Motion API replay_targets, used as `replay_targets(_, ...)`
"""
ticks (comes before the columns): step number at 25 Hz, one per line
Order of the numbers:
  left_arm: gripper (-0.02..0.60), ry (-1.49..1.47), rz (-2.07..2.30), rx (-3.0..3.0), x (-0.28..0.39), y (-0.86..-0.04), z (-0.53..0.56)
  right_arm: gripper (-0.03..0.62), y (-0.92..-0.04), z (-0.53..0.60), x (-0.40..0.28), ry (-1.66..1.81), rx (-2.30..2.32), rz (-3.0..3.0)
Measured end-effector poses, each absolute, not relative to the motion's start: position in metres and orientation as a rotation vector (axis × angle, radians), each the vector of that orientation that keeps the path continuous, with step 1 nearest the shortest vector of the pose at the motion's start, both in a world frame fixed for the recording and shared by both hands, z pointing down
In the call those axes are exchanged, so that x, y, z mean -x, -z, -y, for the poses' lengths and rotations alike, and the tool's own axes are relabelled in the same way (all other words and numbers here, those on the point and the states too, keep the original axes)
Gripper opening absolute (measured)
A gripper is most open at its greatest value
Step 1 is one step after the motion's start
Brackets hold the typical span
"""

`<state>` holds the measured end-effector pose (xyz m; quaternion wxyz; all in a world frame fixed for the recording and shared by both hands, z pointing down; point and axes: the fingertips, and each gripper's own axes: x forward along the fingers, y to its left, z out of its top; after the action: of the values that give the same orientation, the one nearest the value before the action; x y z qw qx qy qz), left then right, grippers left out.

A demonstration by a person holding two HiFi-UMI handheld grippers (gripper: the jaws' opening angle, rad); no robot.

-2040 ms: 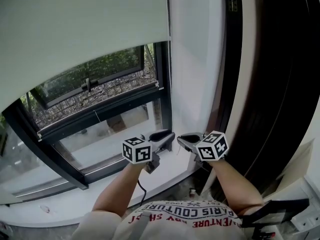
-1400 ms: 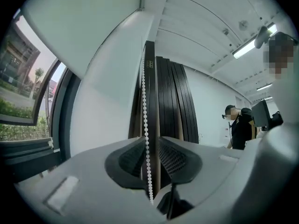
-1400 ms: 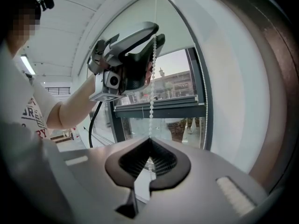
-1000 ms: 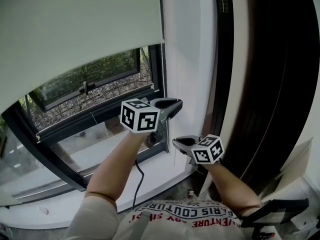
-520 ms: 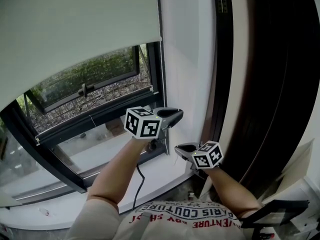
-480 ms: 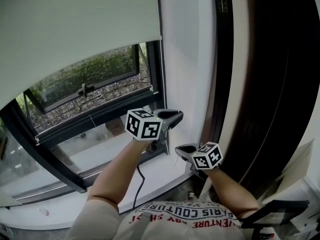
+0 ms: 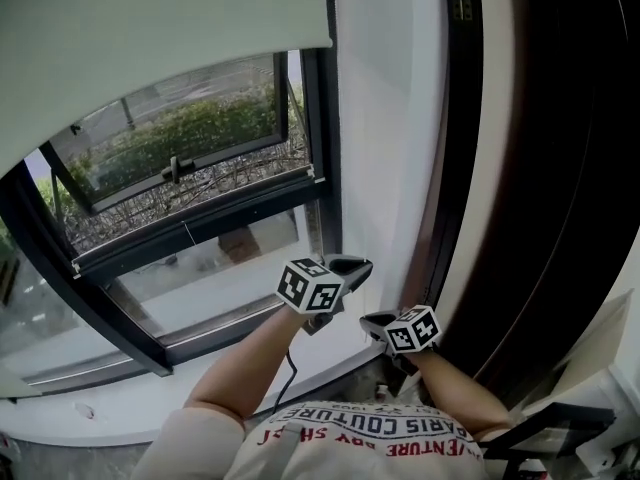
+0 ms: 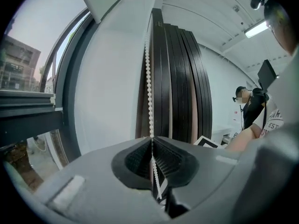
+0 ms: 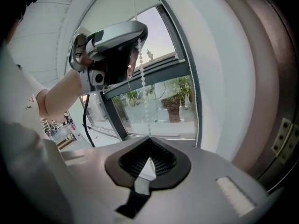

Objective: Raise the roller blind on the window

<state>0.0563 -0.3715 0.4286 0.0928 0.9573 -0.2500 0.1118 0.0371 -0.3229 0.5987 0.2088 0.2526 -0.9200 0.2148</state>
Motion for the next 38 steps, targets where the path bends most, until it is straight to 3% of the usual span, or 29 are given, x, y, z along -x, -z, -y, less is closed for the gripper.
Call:
replay_targets(15, 0.014, -0.329, 0.747, -2.846, -0.054, -0.432, 0.357, 0.012, -0.585, 0.322, -0.044, -0.522, -0.686, 2.571)
replay_targets(22, 0.014, -0.310, 0.707, -2.855, -0.055, -0.429, 0.343, 0.043, -0.446, 0.350, -0.069, -0.439, -0.776, 2.817)
replay_targets(30, 0.014, -0.335, 0.628, -2.876, -0.066, -0.423, 0.321, 0.097, -0.261, 0.346, -0.051, -0.147, -0.675, 3.087)
replay_targets(38, 0.014, -0.347, 0.584, -2.906, -0.076, -0.420, 0.304, 0.095, -0.194, 0.353, -0.039, -0.034, -0.686, 3.125)
